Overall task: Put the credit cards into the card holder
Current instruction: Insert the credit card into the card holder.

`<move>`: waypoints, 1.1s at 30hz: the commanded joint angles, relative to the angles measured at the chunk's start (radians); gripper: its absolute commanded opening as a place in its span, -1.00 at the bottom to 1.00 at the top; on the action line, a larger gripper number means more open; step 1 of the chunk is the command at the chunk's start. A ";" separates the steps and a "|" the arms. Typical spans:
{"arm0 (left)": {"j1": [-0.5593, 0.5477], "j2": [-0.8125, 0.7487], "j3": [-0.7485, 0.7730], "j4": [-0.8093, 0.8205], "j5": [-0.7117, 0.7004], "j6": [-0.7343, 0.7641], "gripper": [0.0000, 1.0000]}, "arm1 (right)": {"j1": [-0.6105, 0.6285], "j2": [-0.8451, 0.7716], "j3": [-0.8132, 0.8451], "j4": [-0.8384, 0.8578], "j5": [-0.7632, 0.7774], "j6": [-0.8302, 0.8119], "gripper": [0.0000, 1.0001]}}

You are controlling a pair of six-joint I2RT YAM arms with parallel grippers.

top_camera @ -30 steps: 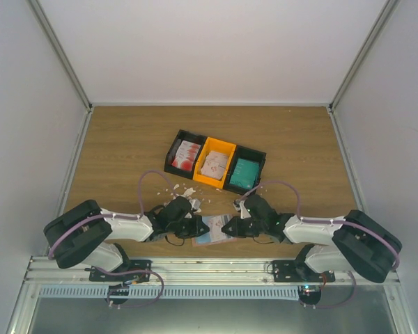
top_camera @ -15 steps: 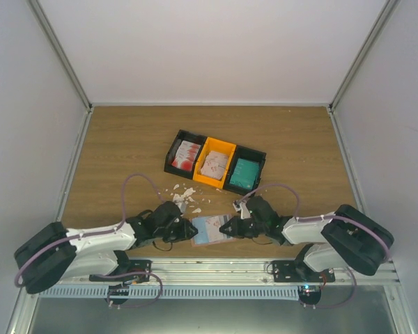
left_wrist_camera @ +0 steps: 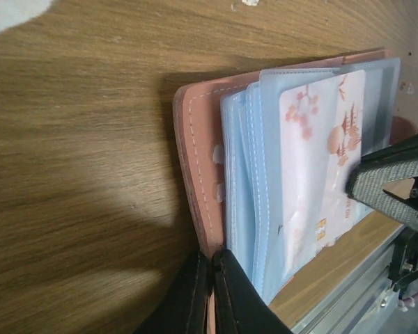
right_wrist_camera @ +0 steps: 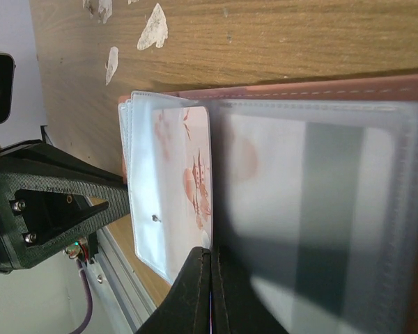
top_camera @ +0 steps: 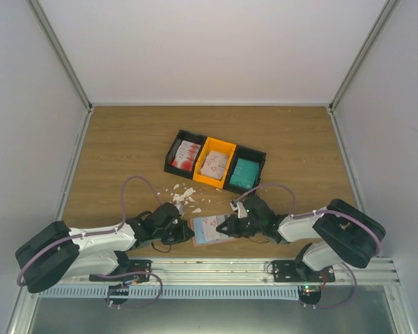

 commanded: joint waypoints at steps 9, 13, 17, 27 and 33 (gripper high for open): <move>-0.006 0.073 -0.045 0.024 0.055 0.025 -0.95 | 0.049 0.097 0.043 -0.104 0.034 -0.027 -0.99; -0.006 0.069 -0.045 0.032 0.057 0.029 -0.96 | 0.061 0.082 0.067 -0.144 0.054 -0.055 -0.99; -0.006 0.070 -0.043 0.048 0.067 0.035 -0.96 | 0.080 0.053 0.112 -0.247 0.104 -0.112 -0.99; -0.006 0.068 -0.040 0.066 0.072 0.048 -0.96 | 0.132 0.001 0.213 -0.476 0.249 -0.215 -0.57; -0.005 0.056 -0.032 0.046 0.039 0.054 -0.96 | 0.129 -0.211 0.267 -0.673 0.444 -0.242 0.05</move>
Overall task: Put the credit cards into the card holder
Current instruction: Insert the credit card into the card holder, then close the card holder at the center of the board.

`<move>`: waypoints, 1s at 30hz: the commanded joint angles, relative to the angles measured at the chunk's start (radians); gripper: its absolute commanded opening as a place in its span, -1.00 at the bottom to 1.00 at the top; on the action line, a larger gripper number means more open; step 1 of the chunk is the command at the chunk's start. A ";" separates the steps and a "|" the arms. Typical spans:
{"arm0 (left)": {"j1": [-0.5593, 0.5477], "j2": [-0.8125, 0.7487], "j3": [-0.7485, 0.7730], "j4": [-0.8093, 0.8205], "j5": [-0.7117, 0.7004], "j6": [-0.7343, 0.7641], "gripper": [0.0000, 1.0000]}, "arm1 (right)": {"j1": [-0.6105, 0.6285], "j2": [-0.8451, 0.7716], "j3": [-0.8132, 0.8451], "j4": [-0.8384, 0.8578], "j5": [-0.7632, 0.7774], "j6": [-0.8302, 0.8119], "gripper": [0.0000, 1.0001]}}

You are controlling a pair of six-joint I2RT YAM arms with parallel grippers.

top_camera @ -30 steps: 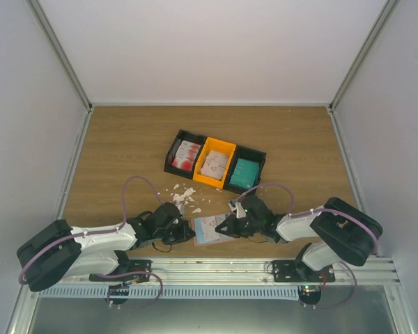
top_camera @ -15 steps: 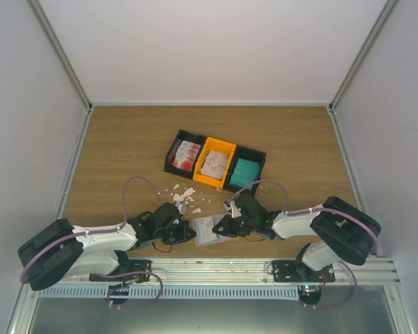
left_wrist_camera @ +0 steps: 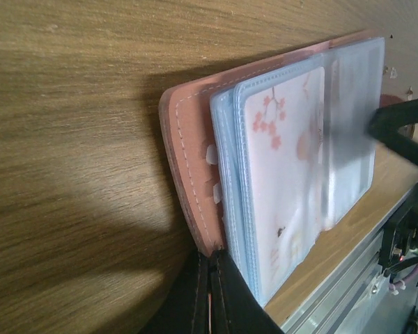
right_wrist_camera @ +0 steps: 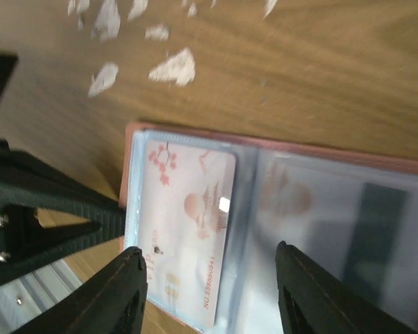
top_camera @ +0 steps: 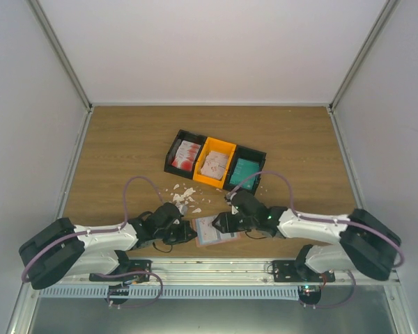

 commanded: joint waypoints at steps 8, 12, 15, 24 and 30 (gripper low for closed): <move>-0.006 0.020 -0.003 -0.056 -0.017 0.036 -0.85 | -0.013 -0.191 0.082 -0.435 0.439 -0.104 0.29; -0.006 0.021 0.007 -0.062 -0.019 0.042 -0.78 | -0.011 -0.102 0.112 -0.417 0.348 -0.185 0.35; -0.006 0.026 0.009 -0.063 -0.021 0.043 -0.75 | 0.003 -0.016 0.138 -0.429 0.340 -0.203 0.36; -0.005 0.031 0.007 -0.054 -0.021 0.045 -0.72 | 0.007 -0.005 0.172 -0.531 0.469 -0.114 -0.22; -0.002 0.044 0.013 -0.037 -0.021 0.049 -0.66 | 0.007 -0.013 0.197 -0.549 0.449 -0.112 -0.97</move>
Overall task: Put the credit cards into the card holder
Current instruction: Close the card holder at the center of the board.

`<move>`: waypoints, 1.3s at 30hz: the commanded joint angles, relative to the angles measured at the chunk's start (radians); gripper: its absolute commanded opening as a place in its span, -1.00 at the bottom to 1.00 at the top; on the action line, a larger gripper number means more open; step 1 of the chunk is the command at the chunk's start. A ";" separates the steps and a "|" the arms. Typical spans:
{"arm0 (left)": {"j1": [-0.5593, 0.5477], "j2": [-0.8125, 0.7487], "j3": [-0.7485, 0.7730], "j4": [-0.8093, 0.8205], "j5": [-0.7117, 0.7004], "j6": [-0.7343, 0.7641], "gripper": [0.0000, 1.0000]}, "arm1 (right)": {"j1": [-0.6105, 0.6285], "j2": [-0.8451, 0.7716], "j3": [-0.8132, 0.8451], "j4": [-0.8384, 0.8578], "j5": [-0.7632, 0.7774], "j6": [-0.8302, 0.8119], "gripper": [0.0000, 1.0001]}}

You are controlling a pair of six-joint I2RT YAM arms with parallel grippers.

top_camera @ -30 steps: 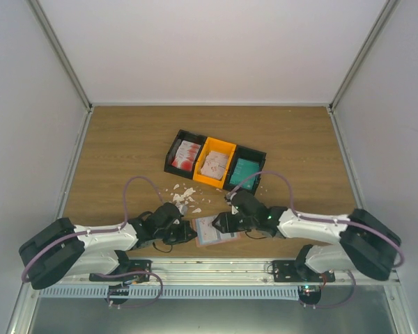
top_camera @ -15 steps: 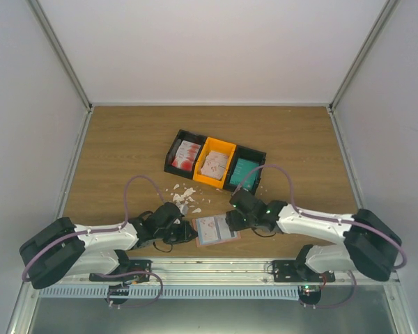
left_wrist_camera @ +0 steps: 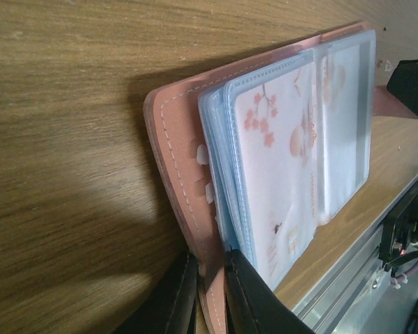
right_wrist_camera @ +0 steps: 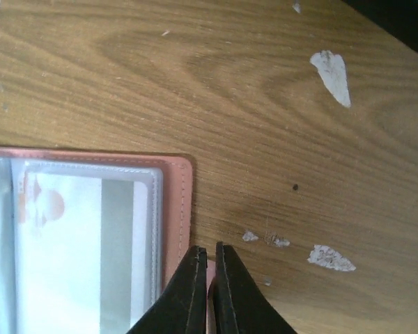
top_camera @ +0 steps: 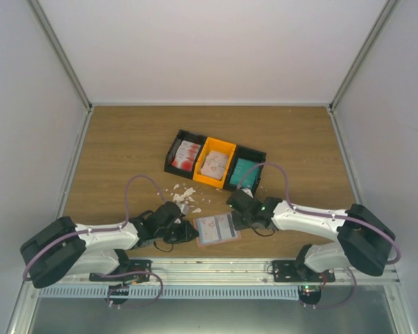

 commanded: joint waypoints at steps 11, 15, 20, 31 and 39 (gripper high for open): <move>0.000 0.166 0.063 0.055 -0.021 0.063 -0.79 | -0.011 -0.137 0.057 0.071 -0.183 -0.017 -0.99; 0.000 0.257 0.113 0.104 -0.006 0.082 -0.81 | -0.025 -0.143 0.017 0.193 -0.313 -0.003 -0.99; 0.000 0.323 0.133 0.148 -0.078 0.043 -0.83 | -0.037 -0.113 -0.041 0.378 -0.442 0.039 -0.99; -0.001 0.140 0.061 -0.021 -0.251 -0.075 -0.64 | -0.067 0.108 -0.118 0.721 -0.585 0.058 -0.99; -0.001 -0.138 0.028 -0.228 -0.353 -0.090 -0.56 | -0.067 0.188 -0.101 0.770 -0.631 0.067 -0.91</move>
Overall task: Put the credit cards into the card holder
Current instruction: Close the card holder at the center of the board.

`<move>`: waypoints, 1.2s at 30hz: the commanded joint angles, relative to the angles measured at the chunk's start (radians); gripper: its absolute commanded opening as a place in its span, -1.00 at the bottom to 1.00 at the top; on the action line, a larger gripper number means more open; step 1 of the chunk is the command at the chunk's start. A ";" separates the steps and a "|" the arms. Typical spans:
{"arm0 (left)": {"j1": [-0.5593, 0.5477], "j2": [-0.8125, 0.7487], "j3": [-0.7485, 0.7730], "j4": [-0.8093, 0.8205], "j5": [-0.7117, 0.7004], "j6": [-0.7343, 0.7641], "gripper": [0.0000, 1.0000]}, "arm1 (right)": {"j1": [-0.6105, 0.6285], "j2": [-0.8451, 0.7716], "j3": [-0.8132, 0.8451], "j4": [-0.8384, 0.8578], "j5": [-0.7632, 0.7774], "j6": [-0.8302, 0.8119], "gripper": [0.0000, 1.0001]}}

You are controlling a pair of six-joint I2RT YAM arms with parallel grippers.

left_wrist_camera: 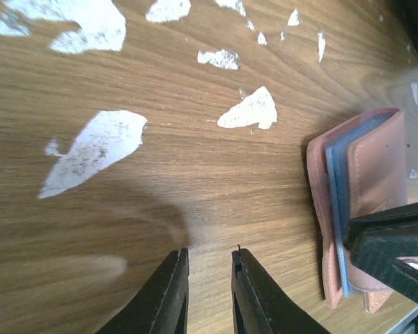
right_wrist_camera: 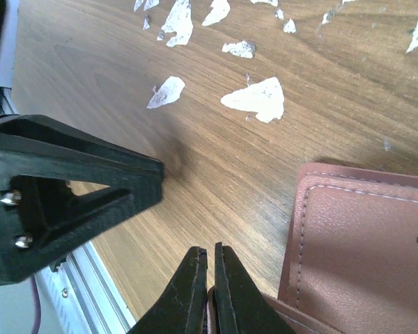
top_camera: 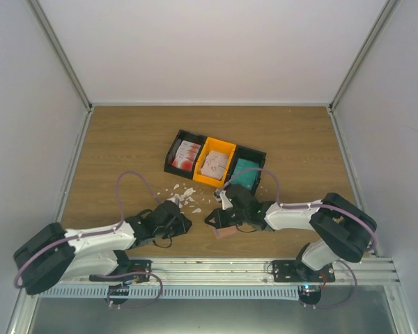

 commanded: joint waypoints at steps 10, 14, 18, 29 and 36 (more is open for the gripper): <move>0.004 -0.213 0.061 -0.134 -0.035 0.117 -0.26 | -0.036 -0.132 0.035 -0.029 -0.033 -0.036 0.01; 0.010 -0.225 0.105 -0.148 0.007 0.171 -0.14 | -0.083 -0.238 0.023 -0.077 -0.025 -0.056 0.13; 0.013 -0.223 0.140 -0.134 0.047 0.216 -0.08 | -0.139 -0.349 0.009 -0.205 0.068 -0.092 0.09; 0.012 0.006 0.248 -0.007 0.190 0.318 -0.07 | -0.169 -0.294 -0.040 -0.356 0.052 -0.276 -0.54; 0.012 0.147 0.254 0.152 0.319 0.345 -0.41 | -0.124 -0.171 -0.031 -0.327 0.073 -0.270 -0.63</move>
